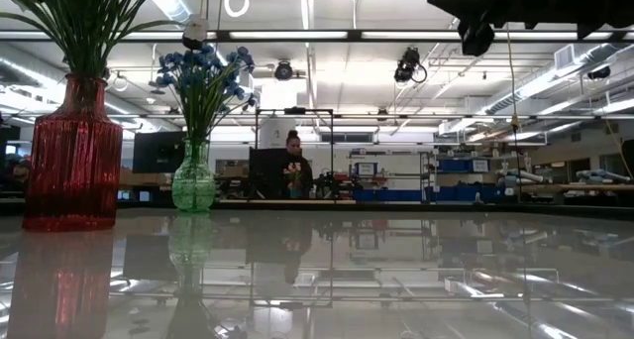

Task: Sort flowers into vase by color
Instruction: Return to Home Position

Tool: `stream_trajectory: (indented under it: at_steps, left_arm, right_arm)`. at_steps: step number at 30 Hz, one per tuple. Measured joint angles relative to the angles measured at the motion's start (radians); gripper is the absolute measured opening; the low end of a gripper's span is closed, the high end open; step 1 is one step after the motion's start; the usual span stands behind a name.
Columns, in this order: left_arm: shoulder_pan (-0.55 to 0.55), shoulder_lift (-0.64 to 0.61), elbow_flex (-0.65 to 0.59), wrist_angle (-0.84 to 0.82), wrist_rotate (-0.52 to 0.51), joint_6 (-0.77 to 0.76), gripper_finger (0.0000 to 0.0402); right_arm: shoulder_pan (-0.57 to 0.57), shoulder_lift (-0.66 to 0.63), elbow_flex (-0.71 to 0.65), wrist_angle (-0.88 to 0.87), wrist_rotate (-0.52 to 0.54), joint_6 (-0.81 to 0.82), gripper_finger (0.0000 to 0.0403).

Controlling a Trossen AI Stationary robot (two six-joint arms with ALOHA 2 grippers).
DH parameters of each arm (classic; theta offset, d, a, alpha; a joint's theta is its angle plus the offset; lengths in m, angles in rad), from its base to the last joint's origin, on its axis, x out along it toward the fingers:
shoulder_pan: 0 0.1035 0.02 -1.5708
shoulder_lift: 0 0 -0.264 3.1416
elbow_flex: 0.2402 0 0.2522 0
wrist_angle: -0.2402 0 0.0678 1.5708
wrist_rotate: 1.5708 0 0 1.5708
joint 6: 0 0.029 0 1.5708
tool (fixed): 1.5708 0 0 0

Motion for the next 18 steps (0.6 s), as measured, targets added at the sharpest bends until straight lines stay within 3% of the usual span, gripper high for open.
stream_trajectory:
  at_steps: [9, 18]
  left_arm:
    - [0.001, 0.000, -0.170, 0.169, -0.005, -0.018, 0.0000]
    - [0.059, -0.001, -0.328, 0.286, 0.007, -0.037, 0.0000]
  right_arm:
    - [-0.134, -0.043, 0.000, -0.001, -0.180, 0.021, 0.0003]
    - [-0.140, -0.013, 0.000, -0.002, -0.256, 0.052, 0.0002]
